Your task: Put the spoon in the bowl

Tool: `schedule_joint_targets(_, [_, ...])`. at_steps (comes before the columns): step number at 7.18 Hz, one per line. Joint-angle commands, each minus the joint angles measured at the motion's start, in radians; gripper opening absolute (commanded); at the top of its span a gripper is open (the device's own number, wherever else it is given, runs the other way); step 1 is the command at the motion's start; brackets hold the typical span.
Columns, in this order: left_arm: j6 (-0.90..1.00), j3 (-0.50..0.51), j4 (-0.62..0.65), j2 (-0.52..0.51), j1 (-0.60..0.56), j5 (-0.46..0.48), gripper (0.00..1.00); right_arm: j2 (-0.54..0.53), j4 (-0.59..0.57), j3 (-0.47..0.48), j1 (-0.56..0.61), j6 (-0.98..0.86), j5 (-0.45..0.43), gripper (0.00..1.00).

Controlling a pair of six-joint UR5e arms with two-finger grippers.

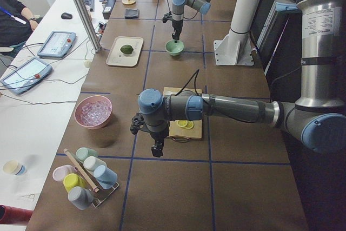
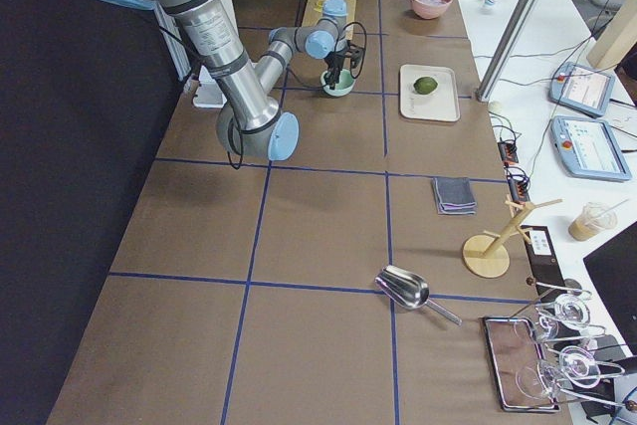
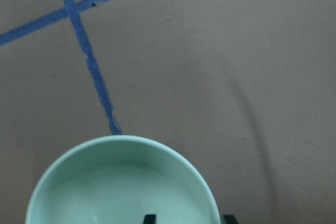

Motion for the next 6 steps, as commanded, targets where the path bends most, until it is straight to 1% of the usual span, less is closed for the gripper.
schedule_joint_targets(1, [0.001, -0.002, -0.002, -0.003, 0.002, 0.008, 1.0, -0.014, -0.008, 0.031, 0.138, -0.099, 0.112, 1.0])
schedule_joint_targets(2, [-0.006, -0.008, -0.004, -0.008, 0.003, 0.0, 1.0, -0.028, -0.008, 0.033, 0.201, -0.161, 0.152, 1.0])
schedule_joint_targets(4, [-0.006, -0.011, -0.046, -0.046, 0.005, 0.002, 1.0, -0.102, -0.007, 0.031, 0.361, -0.395, 0.27, 1.0])
schedule_joint_targets(5, [-0.006, 0.006, -0.104, -0.072, 0.005, 0.005, 1.0, -0.165, -0.007, 0.037, 0.454, -0.552, 0.324, 1.0])
schedule_joint_targets(6, [-0.01, 0.009, -0.123, -0.086, 0.006, 0.003, 1.0, -0.243, -0.008, 0.04, 0.558, -0.735, 0.369, 1.0])
